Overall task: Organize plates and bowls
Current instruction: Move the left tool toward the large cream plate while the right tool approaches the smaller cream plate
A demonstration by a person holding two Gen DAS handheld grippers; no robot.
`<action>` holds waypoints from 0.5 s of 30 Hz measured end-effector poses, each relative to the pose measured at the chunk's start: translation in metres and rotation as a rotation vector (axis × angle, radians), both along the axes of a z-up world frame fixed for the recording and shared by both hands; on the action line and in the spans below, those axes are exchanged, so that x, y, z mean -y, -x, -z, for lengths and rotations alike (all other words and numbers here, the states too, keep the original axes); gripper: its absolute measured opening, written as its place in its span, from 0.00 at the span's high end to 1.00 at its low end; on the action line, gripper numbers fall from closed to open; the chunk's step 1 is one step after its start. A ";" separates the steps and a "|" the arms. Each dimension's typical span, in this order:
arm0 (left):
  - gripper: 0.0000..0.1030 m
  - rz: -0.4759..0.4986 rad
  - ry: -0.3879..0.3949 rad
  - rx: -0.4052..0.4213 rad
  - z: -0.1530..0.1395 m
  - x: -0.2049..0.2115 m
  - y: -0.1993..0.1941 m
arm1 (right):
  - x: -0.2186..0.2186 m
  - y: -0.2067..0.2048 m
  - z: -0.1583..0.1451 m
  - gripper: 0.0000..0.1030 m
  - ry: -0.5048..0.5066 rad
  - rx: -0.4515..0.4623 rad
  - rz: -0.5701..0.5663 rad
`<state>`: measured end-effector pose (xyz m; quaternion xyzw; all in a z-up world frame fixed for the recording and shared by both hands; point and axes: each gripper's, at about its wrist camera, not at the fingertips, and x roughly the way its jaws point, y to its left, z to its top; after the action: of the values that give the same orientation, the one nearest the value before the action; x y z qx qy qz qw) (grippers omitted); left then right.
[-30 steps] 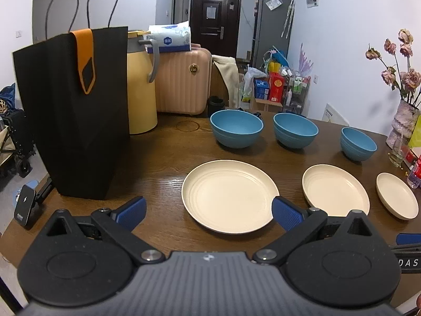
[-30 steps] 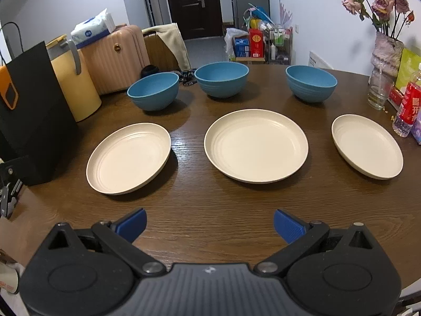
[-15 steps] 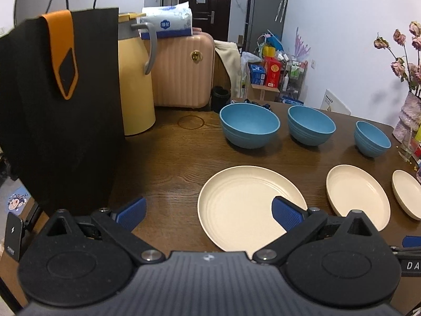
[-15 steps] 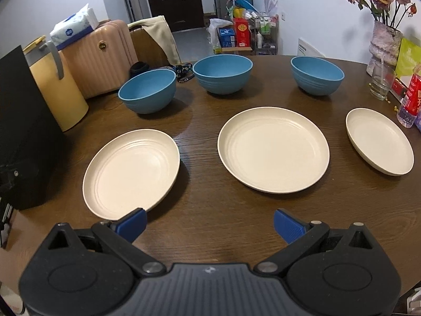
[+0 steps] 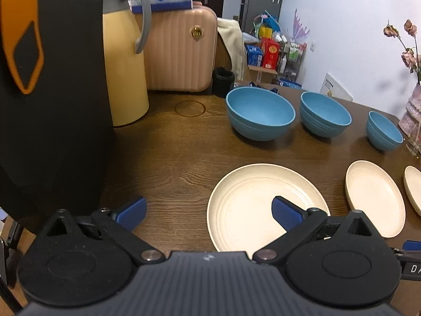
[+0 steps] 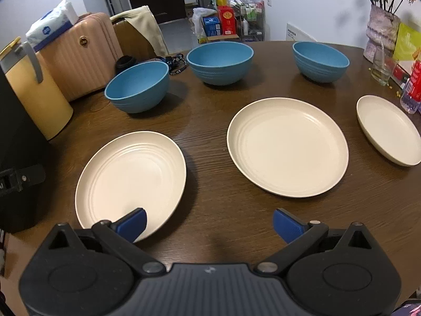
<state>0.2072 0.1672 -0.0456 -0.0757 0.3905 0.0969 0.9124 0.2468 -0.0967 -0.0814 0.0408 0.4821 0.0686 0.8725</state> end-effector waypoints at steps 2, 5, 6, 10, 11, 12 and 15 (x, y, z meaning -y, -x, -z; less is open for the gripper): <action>0.00 0.011 -0.003 -0.015 0.004 -0.002 -0.006 | -0.002 -0.004 0.004 0.02 -0.006 -0.009 0.009; 0.00 0.028 -0.003 -0.042 0.012 -0.005 -0.016 | -0.007 -0.013 0.010 0.06 -0.013 -0.023 0.025; 0.01 0.031 -0.004 -0.050 0.014 -0.006 -0.019 | -0.008 -0.016 0.013 0.06 -0.015 -0.030 0.031; 0.09 0.035 0.004 -0.086 0.023 -0.011 -0.032 | -0.013 -0.028 0.021 0.11 -0.024 -0.053 0.048; 0.10 0.035 0.012 -0.099 0.026 -0.013 -0.036 | -0.015 -0.030 0.023 0.12 -0.027 -0.057 0.050; 0.12 0.033 0.019 -0.113 0.029 -0.014 -0.041 | -0.016 -0.033 0.025 0.13 -0.028 -0.061 0.050; 0.21 0.026 0.042 -0.153 0.040 -0.019 -0.054 | -0.022 -0.042 0.032 0.25 -0.029 -0.072 0.050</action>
<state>0.2615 0.1866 -0.0854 -0.0822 0.4621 0.0822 0.8792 0.2889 -0.0746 -0.1135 0.0678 0.5110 0.0523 0.8553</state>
